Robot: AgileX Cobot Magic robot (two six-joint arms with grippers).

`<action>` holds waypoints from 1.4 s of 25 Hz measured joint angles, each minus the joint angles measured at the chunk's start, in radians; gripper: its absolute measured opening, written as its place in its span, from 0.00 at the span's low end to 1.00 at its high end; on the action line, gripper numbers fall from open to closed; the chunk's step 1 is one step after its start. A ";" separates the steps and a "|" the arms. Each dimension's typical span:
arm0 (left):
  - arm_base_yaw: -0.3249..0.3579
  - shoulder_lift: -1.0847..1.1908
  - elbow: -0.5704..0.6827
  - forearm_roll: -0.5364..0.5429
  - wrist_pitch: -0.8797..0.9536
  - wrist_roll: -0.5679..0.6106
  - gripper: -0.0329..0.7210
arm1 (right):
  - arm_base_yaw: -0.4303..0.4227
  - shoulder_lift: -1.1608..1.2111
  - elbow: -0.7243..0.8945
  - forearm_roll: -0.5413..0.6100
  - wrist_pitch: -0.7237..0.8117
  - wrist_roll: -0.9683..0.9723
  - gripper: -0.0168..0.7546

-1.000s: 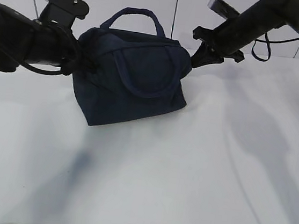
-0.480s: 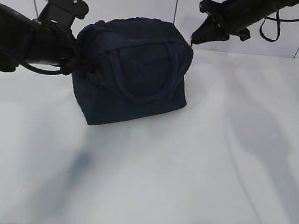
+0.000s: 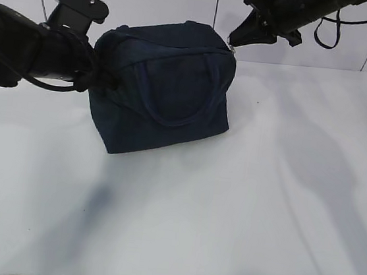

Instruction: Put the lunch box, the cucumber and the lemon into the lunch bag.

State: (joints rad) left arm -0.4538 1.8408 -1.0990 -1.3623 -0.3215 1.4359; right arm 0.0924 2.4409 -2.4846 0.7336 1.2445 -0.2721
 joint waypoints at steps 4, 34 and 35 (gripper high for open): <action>0.000 0.000 0.000 0.000 0.002 0.000 0.05 | -0.002 -0.001 0.000 0.000 0.000 0.082 0.03; 0.000 -0.004 -0.002 -0.002 0.015 0.002 0.09 | -0.079 0.003 0.000 0.033 0.010 0.448 0.03; 0.000 -0.014 -0.002 -0.004 0.025 0.004 0.11 | -0.079 0.003 0.000 0.036 0.010 0.443 0.03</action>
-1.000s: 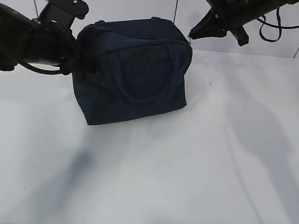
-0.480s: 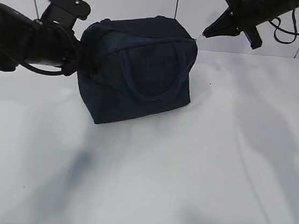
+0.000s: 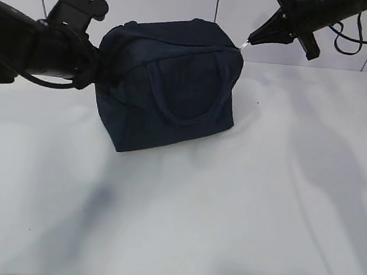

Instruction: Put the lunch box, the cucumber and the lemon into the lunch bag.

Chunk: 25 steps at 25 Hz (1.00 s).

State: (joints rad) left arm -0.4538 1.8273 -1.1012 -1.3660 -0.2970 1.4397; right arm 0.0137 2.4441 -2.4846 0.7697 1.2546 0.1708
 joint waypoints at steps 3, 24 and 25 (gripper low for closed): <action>0.000 -0.061 0.002 -0.002 0.044 0.007 0.24 | 0.000 0.000 0.000 0.003 0.000 -0.018 0.03; 0.091 0.069 -0.593 0.301 0.955 -0.153 0.57 | 0.029 0.000 0.000 0.016 -0.005 -0.105 0.03; 0.075 0.087 -0.622 0.354 0.990 -0.177 0.57 | 0.029 0.000 0.000 0.016 -0.005 -0.109 0.03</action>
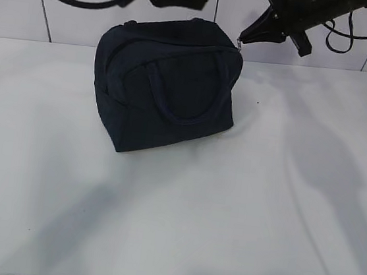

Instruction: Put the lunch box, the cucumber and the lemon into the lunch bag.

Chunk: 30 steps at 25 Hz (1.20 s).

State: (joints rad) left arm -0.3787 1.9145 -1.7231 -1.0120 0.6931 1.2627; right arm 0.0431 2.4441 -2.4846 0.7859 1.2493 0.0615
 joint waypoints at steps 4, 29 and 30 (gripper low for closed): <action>-0.074 0.069 -0.072 0.184 0.074 -0.082 0.57 | 0.000 0.000 0.000 0.000 0.000 -0.009 0.03; -0.133 0.172 -0.129 0.457 -0.050 -0.230 0.57 | 0.000 0.000 0.000 -0.003 0.000 -0.014 0.03; -0.133 0.172 -0.129 0.469 -0.050 -0.230 0.56 | 0.000 0.000 0.000 -0.003 0.000 -0.014 0.03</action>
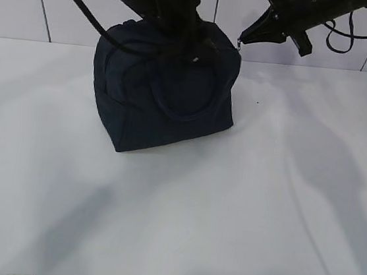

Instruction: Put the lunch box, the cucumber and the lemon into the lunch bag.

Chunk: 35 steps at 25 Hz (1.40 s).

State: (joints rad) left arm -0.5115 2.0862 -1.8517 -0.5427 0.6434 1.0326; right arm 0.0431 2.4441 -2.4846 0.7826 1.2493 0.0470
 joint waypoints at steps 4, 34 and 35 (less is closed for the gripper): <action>0.000 0.000 0.000 0.084 0.006 -0.005 0.56 | 0.000 0.000 0.000 0.000 0.000 -0.007 0.03; -0.017 0.000 -0.018 0.282 0.089 -0.091 0.04 | 0.000 0.000 0.000 -0.048 0.000 0.018 0.03; -0.017 0.000 -0.018 0.286 0.089 -0.091 0.04 | 0.000 0.000 0.000 -0.062 0.000 0.030 0.03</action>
State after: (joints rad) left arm -0.5284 2.0862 -1.8700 -0.2568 0.7326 0.9419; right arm 0.0431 2.4441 -2.4846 0.7209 1.2493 0.0768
